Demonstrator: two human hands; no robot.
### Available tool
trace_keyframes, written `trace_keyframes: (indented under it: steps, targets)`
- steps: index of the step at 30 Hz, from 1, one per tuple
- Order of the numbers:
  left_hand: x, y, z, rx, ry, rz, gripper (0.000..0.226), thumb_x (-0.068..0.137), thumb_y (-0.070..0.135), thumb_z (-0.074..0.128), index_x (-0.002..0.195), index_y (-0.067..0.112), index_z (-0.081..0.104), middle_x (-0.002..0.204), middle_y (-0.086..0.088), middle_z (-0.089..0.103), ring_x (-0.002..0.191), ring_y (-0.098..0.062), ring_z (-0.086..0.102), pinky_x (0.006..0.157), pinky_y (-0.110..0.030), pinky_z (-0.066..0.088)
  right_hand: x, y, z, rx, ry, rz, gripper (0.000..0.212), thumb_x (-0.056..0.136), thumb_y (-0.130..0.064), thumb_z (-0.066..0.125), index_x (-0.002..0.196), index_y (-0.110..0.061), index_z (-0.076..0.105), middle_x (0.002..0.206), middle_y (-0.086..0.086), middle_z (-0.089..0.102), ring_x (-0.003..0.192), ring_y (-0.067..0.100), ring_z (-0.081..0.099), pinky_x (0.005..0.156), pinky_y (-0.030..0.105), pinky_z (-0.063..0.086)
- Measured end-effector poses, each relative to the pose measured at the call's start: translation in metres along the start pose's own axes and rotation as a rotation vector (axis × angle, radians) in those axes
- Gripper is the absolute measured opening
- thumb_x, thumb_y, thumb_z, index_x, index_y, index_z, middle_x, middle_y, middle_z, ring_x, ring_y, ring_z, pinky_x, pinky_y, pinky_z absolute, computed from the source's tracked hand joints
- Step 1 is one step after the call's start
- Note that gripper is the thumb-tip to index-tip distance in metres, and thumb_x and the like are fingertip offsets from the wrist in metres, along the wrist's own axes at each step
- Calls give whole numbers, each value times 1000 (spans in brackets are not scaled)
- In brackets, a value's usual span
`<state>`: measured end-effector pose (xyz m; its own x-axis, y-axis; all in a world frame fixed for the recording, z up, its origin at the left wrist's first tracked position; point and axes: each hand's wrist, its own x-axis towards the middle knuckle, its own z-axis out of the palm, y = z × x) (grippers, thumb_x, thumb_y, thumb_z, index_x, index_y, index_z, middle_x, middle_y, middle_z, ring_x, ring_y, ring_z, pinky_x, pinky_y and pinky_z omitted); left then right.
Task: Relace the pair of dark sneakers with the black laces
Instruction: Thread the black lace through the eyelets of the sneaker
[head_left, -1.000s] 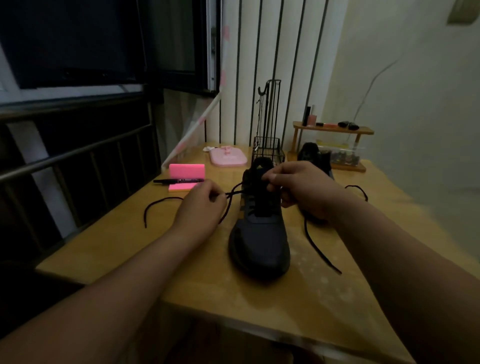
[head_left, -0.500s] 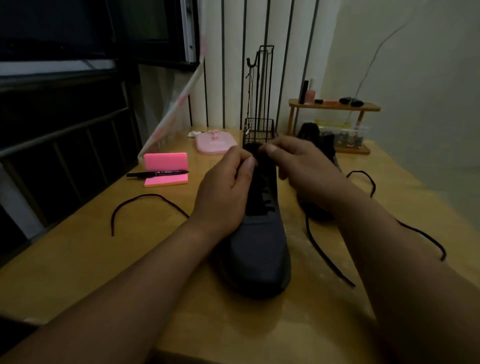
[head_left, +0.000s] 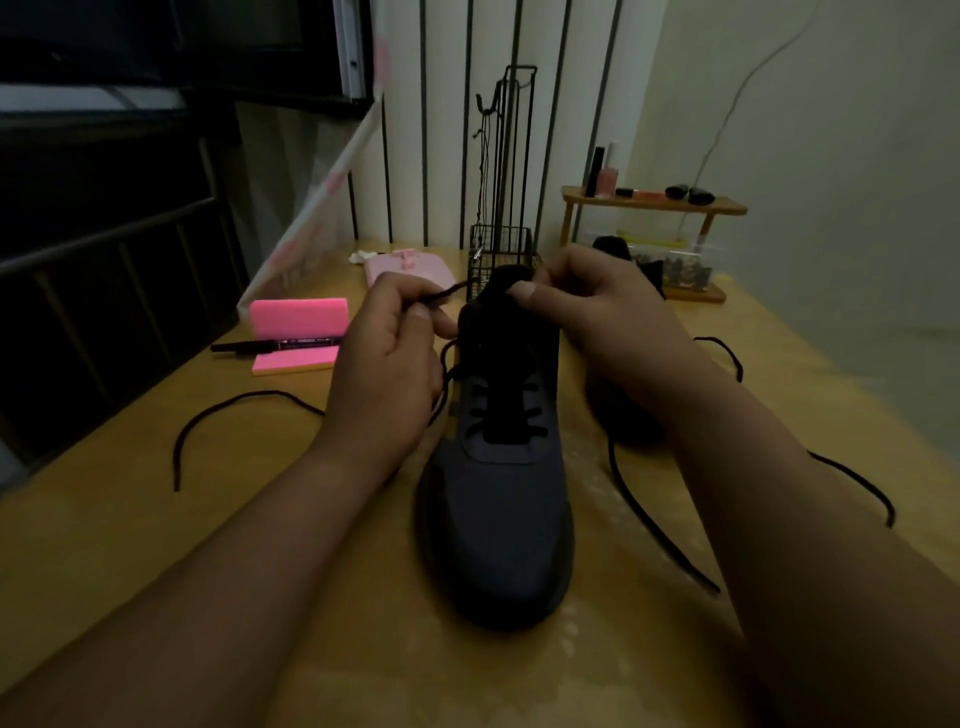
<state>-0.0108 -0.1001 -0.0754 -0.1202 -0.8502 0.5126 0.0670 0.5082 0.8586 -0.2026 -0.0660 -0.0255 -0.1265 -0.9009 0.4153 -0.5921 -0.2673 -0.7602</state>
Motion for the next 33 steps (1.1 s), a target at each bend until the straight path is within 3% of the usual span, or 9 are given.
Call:
trace_keyframes:
  steps: [4,9,12,15,19,23,27,30,33]
  targets:
    - [3,-2,-5,2,-94,-30,20,109,11,43,100,13,61,69,7,50,55,-7,37,48,-20,30,-3,5,1,117,3,40,28,99,-39,68,105,-12,67,93,6,67,83,9,65,72,22,54]
    - [-1,7,1,45,-193,-3,19,109,14,48,106,7,66,56,24,56,54,7,52,53,-6,39,4,12,9,-271,-37,41,46,92,-75,53,107,-32,64,102,-8,67,98,11,65,83,37,59]
    - [-2,9,1,4,-204,-41,22,110,11,48,120,12,67,57,17,57,50,0,46,49,-12,38,5,8,13,-406,-17,-16,55,86,-82,48,94,-30,63,92,-6,65,96,21,62,79,51,58]
    - [-2,9,0,16,-197,-39,20,110,10,46,112,18,65,75,3,59,62,-15,49,53,-25,41,1,6,11,-98,-13,-35,37,95,-53,66,93,-16,66,92,4,68,89,21,67,83,49,60]
    - [-1,11,0,-6,-209,-49,19,110,10,45,102,12,62,63,19,57,56,4,50,53,-8,38,-2,6,15,376,-1,104,28,100,-31,67,91,-5,63,90,11,69,88,19,72,79,29,59]
    - [-1,14,-4,32,-221,26,19,108,11,50,103,6,68,54,26,56,53,10,54,53,-3,39,0,9,24,546,-18,189,25,102,-29,65,82,-14,60,86,2,69,85,13,70,75,23,57]
    - [0,16,-10,88,-278,-3,14,105,10,58,101,10,71,64,21,64,57,7,57,56,-7,43,-1,7,28,645,7,214,27,102,-27,65,78,-15,60,84,3,69,81,12,69,69,21,56]
    - [1,13,-15,168,-336,-3,13,104,15,60,95,18,69,76,2,68,60,-4,58,56,-20,49,-2,7,30,689,30,220,29,102,-26,65,76,-15,59,81,1,69,79,12,69,68,21,56]
    - [2,10,-18,247,-349,10,14,104,21,60,92,21,67,81,-2,70,67,-18,64,64,-37,56,-2,8,29,681,46,221,30,102,-27,65,75,-16,59,81,0,68,80,12,69,70,20,56]
